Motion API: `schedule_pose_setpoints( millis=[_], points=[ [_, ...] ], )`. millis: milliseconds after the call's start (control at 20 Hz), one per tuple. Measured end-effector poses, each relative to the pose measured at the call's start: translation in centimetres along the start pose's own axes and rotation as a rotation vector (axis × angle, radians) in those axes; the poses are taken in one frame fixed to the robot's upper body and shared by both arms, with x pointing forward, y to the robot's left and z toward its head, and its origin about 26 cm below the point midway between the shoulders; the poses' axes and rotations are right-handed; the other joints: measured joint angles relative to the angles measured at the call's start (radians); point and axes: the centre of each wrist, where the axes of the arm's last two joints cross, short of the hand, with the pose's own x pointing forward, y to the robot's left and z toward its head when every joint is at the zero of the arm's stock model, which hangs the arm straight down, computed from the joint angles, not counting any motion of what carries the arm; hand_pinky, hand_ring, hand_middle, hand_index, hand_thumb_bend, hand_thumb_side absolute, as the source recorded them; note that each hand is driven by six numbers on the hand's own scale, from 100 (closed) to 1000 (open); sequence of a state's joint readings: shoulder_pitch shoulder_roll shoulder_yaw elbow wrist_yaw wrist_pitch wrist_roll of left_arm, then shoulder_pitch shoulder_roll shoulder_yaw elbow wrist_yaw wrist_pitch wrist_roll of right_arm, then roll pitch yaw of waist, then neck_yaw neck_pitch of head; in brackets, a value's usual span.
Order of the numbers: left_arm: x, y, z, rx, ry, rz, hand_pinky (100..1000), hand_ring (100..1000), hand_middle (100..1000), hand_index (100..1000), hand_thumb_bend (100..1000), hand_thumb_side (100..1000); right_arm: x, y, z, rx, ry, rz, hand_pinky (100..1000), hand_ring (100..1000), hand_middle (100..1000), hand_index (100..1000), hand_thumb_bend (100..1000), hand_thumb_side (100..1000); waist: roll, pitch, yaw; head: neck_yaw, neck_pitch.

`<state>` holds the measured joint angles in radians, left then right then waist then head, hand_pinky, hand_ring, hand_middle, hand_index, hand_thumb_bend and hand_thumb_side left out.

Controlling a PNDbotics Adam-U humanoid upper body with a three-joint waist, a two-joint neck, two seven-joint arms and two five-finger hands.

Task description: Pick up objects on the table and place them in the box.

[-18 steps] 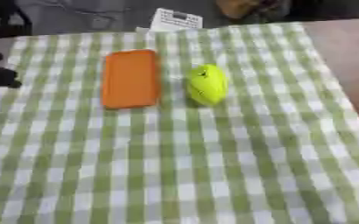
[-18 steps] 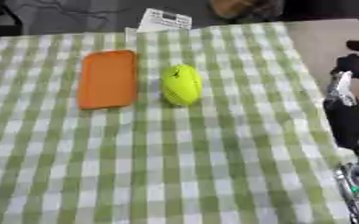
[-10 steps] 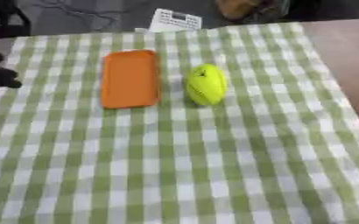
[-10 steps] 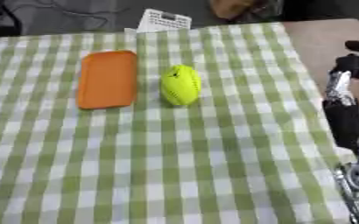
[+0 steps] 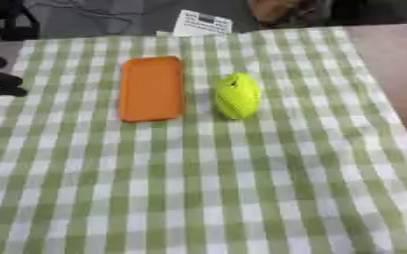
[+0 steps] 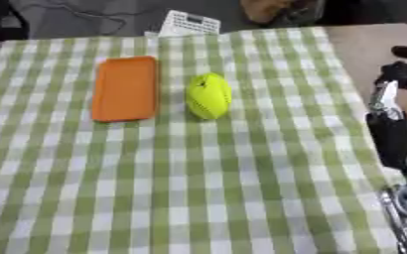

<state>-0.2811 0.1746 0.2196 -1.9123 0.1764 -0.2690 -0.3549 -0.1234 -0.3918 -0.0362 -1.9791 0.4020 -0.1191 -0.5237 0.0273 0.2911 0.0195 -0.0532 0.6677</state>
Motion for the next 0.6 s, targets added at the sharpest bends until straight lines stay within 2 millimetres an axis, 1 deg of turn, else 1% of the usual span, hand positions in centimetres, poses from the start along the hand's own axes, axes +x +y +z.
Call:
schedule_pose_setpoints(
  millis=[150,250,300,350,400,500,600],
  points=[
    [0.0,0.0,0.0,-0.001,0.000,0.000,653,674,724,779,155,951,0.0,0.0,0.0,0.001,0.001,0.000,579,661,709,877,100,646,0.000,0.000,-0.001,0.000,0.000],
    [0.0,0.0,0.0,-0.002,0.001,0.000,653,674,724,779,156,951,0.0,0.0,0.0,0.004,0.004,0.001,575,658,709,877,100,631,0.000,0.000,-0.002,0.000,0.000],
    [0.0,0.0,0.0,-0.002,0.001,0.000,653,675,724,779,155,950,0.0,0.0,0.0,0.009,0.007,0.003,571,655,713,877,100,606,0.000,0.000,-0.001,0.000,0.000],
    [0.0,0.0,0.0,-0.002,0.001,0.000,653,675,724,779,155,950,0.0,-0.1,-0.1,0.019,0.009,0.010,571,655,713,877,100,606,0.000,0.000,0.000,0.000,0.000],
    [0.0,0.0,0.0,-0.002,0.001,0.000,653,675,724,779,156,949,0.0,-0.2,-0.3,0.036,0.009,0.020,574,658,708,876,100,582,0.000,0.000,0.003,0.000,0.000],
    [0.0,0.0,0.0,-0.002,0.001,0.001,653,675,724,779,158,952,0.1,-0.4,-0.8,0.089,0.002,0.049,578,663,719,878,100,576,0.000,-0.003,0.006,-0.003,-0.001],
    [0.0,0.0,0.0,-0.004,0.003,0.002,653,675,724,779,158,953,0.2,-0.7,-1.5,0.155,-0.007,0.086,581,666,723,879,100,573,0.000,-0.012,0.006,-0.007,-0.001]
  ],
)
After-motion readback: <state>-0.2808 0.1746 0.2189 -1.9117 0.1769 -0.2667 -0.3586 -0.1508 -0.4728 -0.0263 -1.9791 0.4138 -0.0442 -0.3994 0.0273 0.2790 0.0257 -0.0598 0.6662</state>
